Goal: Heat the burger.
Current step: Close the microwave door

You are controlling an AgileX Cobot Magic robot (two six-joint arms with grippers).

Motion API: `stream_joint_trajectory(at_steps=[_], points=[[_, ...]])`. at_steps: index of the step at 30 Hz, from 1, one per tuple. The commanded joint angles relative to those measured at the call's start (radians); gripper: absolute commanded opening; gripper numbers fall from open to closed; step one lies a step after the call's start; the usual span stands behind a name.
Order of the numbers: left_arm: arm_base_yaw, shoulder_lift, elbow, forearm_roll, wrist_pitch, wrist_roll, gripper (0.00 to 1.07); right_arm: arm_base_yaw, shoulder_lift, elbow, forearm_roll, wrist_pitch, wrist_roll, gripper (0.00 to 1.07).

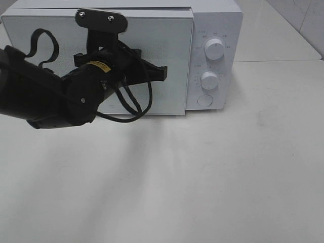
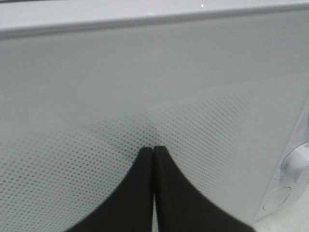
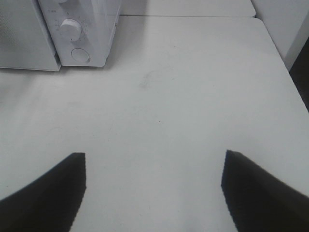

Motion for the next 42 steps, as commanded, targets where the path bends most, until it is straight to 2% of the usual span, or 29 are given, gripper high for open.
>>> stream_joint_trajectory(at_steps=[1, 5, 6, 12, 21, 24, 25, 26, 27, 28, 29, 31, 32, 33, 36, 42], points=[[0.018, 0.023, -0.067, -0.054, -0.029, 0.013, 0.00, -0.003, -0.028, 0.001, 0.003, -0.010, -0.009, 0.75], [0.018, 0.034, -0.098, -0.078, -0.004, 0.018, 0.00, -0.003, -0.028, 0.001, 0.003, -0.010, -0.009, 0.75], [0.027, 0.042, -0.119, -0.078, 0.004, 0.036, 0.00, -0.003, -0.028, 0.001, 0.003, -0.010, -0.009, 0.75], [0.054, 0.055, -0.163, -0.085, 0.056, 0.038, 0.00, -0.003, -0.028, 0.001, 0.003, -0.010, -0.009, 0.75], [0.006, 0.035, -0.149, -0.077, 0.163, 0.045, 0.00, -0.003, -0.028, 0.001, 0.003, -0.010, -0.009, 0.75], [-0.015, 0.011, -0.126, -0.083, 0.265, 0.044, 0.00, -0.003, -0.028, 0.001, 0.003, -0.010, -0.009, 0.75], [-0.020, 0.003, -0.123, -0.083, 0.299, 0.041, 0.05, -0.003, -0.028, 0.001, 0.003, -0.010, -0.009, 0.75], [-0.021, -0.012, -0.123, -0.083, 0.383, 0.039, 0.18, -0.003, -0.028, 0.001, 0.003, -0.010, -0.009, 0.75], [-0.021, -0.012, -0.123, -0.083, 0.383, 0.039, 0.18, -0.003, -0.028, 0.001, 0.003, -0.010, -0.009, 0.75], [-0.021, -0.022, -0.123, -0.083, 0.438, 0.039, 0.30, -0.003, -0.028, 0.001, 0.003, -0.010, -0.009, 0.75], [-0.021, -0.022, -0.123, -0.083, 0.438, 0.039, 0.30, -0.003, -0.028, 0.001, 0.003, -0.010, -0.009, 0.75], [-0.020, -0.056, -0.123, -0.090, 0.633, 0.035, 0.93, -0.003, -0.028, 0.001, 0.003, -0.010, -0.009, 0.75], [-0.020, -0.056, -0.123, -0.090, 0.633, 0.035, 0.93, -0.003, -0.028, 0.001, 0.003, -0.010, -0.009, 0.75], [-0.020, -0.065, -0.123, -0.090, 0.684, 0.034, 1.02, -0.003, -0.028, 0.001, 0.003, -0.010, -0.009, 0.75], [-0.020, -0.106, -0.123, -0.070, 0.836, 0.039, 1.00, -0.003, -0.028, 0.001, 0.003, -0.010, -0.009, 0.75], [-0.020, -0.176, -0.123, -0.004, 0.979, 0.039, 1.00, -0.003, -0.028, 0.001, 0.003, -0.010, -0.009, 0.75]])
